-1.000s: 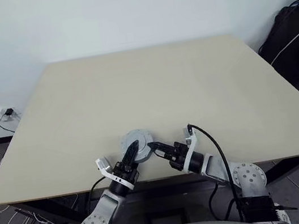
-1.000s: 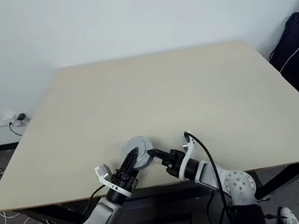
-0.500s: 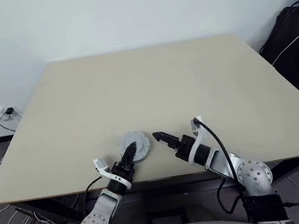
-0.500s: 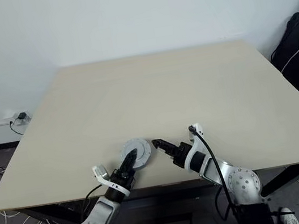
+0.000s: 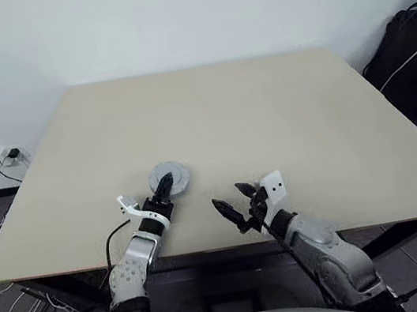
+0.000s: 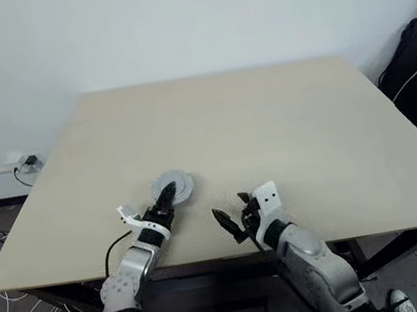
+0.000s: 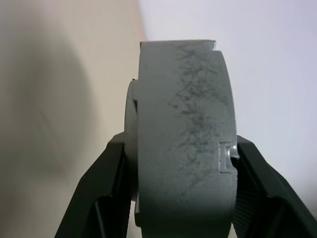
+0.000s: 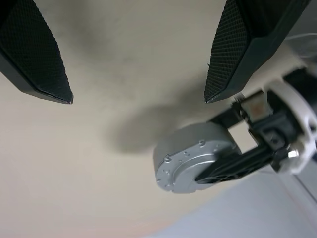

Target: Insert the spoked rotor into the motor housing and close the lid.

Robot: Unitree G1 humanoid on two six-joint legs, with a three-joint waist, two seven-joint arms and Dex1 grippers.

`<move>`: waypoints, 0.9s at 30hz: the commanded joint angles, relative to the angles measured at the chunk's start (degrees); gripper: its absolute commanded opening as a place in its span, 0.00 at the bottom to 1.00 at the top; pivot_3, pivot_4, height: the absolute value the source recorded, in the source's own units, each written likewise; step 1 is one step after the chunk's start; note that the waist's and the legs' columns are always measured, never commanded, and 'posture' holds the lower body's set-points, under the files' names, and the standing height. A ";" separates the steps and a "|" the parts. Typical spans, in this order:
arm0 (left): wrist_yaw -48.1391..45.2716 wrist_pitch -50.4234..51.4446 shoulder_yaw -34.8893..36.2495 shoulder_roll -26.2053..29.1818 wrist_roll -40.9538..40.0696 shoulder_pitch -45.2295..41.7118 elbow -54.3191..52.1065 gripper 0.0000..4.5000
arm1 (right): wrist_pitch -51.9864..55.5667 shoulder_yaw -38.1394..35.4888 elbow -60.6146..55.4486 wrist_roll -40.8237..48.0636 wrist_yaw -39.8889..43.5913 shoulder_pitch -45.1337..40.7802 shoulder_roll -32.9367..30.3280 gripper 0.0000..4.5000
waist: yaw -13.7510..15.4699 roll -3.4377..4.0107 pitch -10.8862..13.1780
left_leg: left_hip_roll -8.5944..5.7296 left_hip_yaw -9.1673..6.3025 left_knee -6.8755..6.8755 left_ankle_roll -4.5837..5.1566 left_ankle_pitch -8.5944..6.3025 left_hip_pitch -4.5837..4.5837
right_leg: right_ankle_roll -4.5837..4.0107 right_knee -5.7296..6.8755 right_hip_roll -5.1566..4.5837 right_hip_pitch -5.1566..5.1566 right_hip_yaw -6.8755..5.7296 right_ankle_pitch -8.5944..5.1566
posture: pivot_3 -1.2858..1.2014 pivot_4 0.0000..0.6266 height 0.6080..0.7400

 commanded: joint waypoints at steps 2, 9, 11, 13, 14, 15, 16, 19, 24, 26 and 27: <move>0.55 -4.81 2.10 -2.01 3.97 -7.54 3.80 0.47 | -12.62 0.74 3.14 -10.68 -2.54 0.40 0.20 1.00 | 0.62 -0.12 0.00 | -0.02 0.00 0.02 -0.02 0.01 0.00 | -0.01 0.00 0.04 0.01 -0.01 0.02 | 0.52 0.00 1.00; 1.40 -9.21 6.91 -0.71 9.26 -19.46 18.19 0.47 | -19.40 1.02 8.44 -18.18 -4.89 1.18 1.33 1.00 | 1.30 -0.24 0.01 | -0.09 -0.01 0.02 -0.01 0.04 0.00 | -0.07 0.03 0.21 0.00 0.00 0.06 | 0.52 0.00 1.00; 1.22 -10.56 7.87 -0.26 11.04 -23.38 23.55 0.47 | -19.16 0.97 8.84 -18.53 -4.93 1.43 1.90 1.00 | 1.26 -0.26 0.01 | -0.08 -0.01 0.02 0.05 0.09 0.00 | -0.07 0.04 0.22 0.00 0.01 0.06 | 0.52 0.00 1.00; 1.00 -11.68 8.83 -0.01 12.47 -26.37 27.79 0.47 | -18.74 0.70 9.03 -18.84 -5.08 1.58 2.38 1.00 | 1.28 -0.27 0.02 | -0.08 -0.01 0.03 0.09 0.11 0.01 | -0.08 0.05 0.24 0.00 0.01 0.06 | 0.52 0.00 1.00; 0.81 -11.99 9.32 0.03 12.97 -27.34 29.24 0.47 | -18.53 0.54 9.06 -19.01 -5.14 1.63 2.54 1.00 | 1.27 -0.28 0.03 | -0.08 -0.01 0.03 0.11 0.12 0.00 | -0.08 0.05 0.24 0.00 0.01 0.07 | 0.52 0.00 1.00; 1.36 -12.66 9.78 0.16 13.79 -28.87 31.60 0.47 | -18.37 0.43 9.21 -19.40 -5.31 1.66 2.62 1.00 | 1.25 -0.29 0.03 | -0.09 -0.01 0.03 0.11 0.13 0.00 | -0.08 0.05 0.24 -0.01 0.01 0.07 | 0.52 0.00 1.00; 1.78 -13.37 10.11 0.28 14.71 -30.18 33.68 0.47 | -18.25 0.33 9.29 -19.68 -5.42 1.72 2.71 1.00 | 1.25 -0.29 0.03 | -0.09 -0.01 0.03 0.12 0.13 0.01 | -0.08 0.05 0.24 0.00 0.01 0.07 | 0.52 0.00 1.00; 2.80 -14.29 10.87 0.67 17.19 -33.08 38.70 0.47 | -18.06 0.05 9.33 -20.10 -5.59 1.86 3.02 1.00 | 1.23 -0.30 0.03 | -0.09 -0.01 0.03 0.18 0.16 0.01 | -0.08 0.06 0.24 -0.01 0.01 0.08 | 0.52 0.00 1.00; 5.48 -15.08 12.16 0.97 20.20 -35.70 44.17 0.47 | -17.40 -0.23 9.18 -20.42 -5.53 2.08 3.51 1.00 | 1.10 -0.31 0.02 | -0.09 -0.01 0.03 0.19 0.17 0.01 | -0.07 0.11 0.23 -0.04 0.03 0.08 | 0.52 0.00 1.00; 6.22 -14.78 12.58 1.05 21.07 -36.00 45.25 0.55 | -17.06 -0.32 9.15 -20.51 -5.51 2.11 3.71 1.00 | 1.08 -0.32 0.01 | -0.09 -0.01 0.04 0.17 0.17 0.02 | -0.07 0.16 0.21 -0.04 0.02 0.09 | 0.52 0.00 1.00; 6.57 -14.37 12.74 1.11 21.51 -35.94 45.53 0.63 | -16.93 -0.37 9.15 -20.53 -5.50 2.12 3.81 1.00 | 1.07 -0.32 0.01 | -0.09 -0.01 0.06 0.15 0.16 0.04 | -0.07 0.20 0.20 -0.02 0.03 0.09 | 0.52 0.00 1.00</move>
